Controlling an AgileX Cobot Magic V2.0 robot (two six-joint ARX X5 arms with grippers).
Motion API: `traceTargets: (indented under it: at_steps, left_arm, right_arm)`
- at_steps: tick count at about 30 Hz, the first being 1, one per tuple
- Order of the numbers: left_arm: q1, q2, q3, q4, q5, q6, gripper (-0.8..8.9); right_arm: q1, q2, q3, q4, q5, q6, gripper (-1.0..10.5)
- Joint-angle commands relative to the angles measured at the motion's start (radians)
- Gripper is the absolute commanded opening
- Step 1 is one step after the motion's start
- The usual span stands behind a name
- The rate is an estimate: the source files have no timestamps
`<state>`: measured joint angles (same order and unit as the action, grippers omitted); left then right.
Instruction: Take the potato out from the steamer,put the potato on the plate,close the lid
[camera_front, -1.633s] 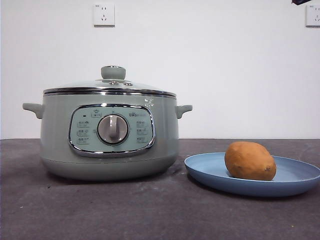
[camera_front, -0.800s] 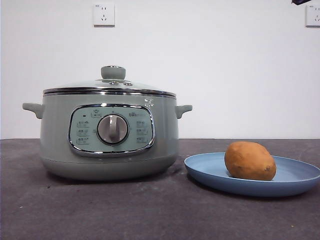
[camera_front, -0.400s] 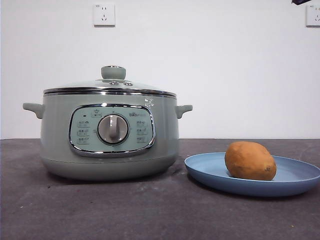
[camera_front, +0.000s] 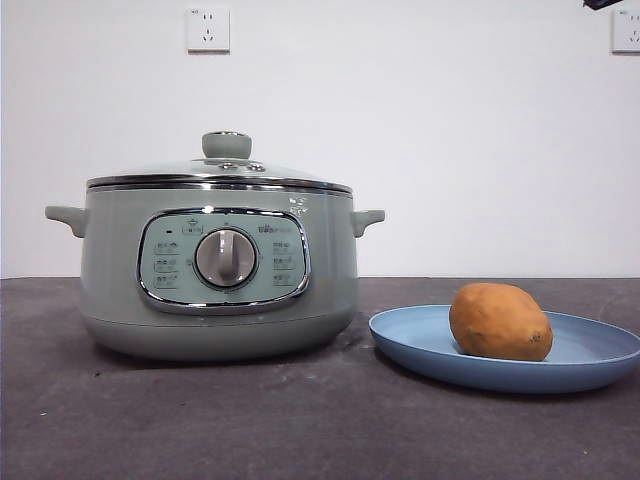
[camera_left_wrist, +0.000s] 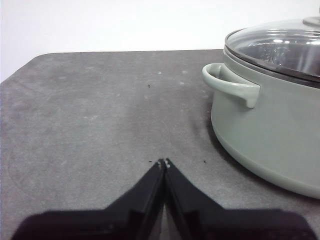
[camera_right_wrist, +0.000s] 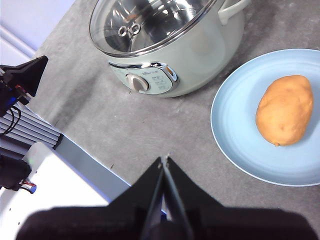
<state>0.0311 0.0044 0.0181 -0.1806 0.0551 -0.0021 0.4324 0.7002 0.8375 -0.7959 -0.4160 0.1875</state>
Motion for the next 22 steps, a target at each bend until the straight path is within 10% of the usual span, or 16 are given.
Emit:
traceTargets:
  at_steps: [1,13,22]
  left_arm:
    - [0.003,-0.003,-0.016,0.002,-0.002,-0.010,-0.04]
    - [0.003,-0.003,-0.016,0.002,-0.001,-0.010,-0.04]
    - [0.003,-0.003,-0.016,0.002,-0.001,-0.010,-0.04]
  right_arm:
    - [0.002,0.000,0.003,0.002,0.003,0.002,0.0]
    - [-0.013,-0.023,0.003,0.013,0.080,-0.068,0.0]
    - [-0.223,-0.235,-0.154,0.245,0.190,-0.118,0.0]
